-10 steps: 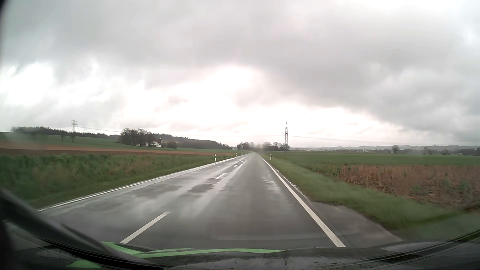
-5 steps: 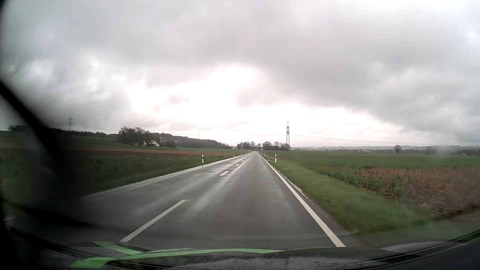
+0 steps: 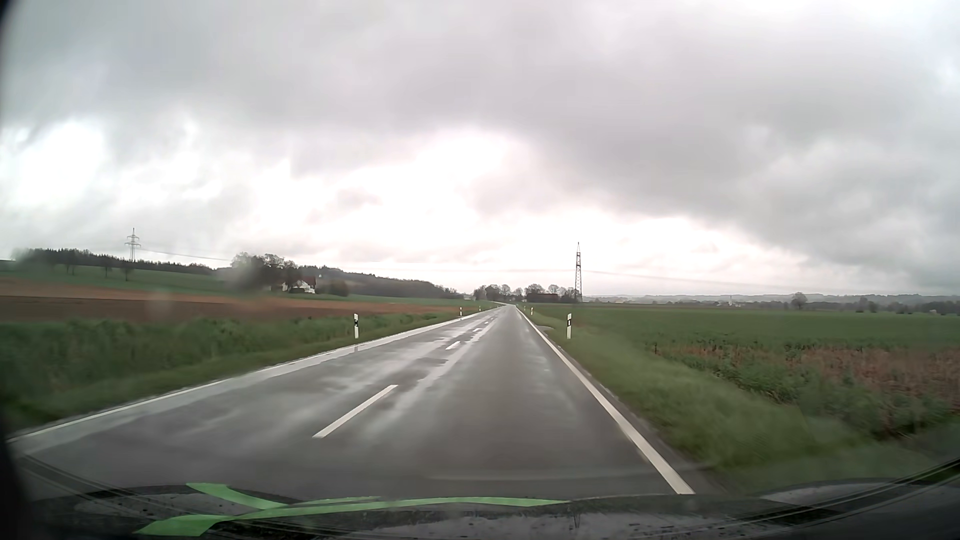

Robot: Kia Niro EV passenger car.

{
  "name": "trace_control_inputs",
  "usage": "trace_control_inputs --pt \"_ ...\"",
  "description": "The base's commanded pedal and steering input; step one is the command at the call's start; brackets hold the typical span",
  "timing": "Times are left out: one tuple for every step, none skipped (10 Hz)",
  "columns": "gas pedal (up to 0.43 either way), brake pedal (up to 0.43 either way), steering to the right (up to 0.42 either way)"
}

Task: Follow the waypoints while adhering to traffic rules and regulations

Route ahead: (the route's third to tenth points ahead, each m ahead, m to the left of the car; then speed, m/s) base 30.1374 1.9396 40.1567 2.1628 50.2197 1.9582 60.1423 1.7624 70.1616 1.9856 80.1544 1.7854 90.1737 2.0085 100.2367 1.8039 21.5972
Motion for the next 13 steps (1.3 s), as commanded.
trace_control_inputs --pt "0.079 0.000 0.001" --pt "0.079 0.000 0.001" --pt "0.079 0.000 0.001" --pt "0.087 0.000 0.001" --pt "0.098 0.000 0.001" --pt "0.110 0.000 0.000" --pt "0.118 0.000 0.000" --pt "0.118 0.000 0.000" --pt "0.118 0.000 0.000" --pt "0.110 0.000 0.000" --pt "0.110 0.000 0.000" --pt "0.087 0.000 0.000" --pt "0.087 0.000 0.000"
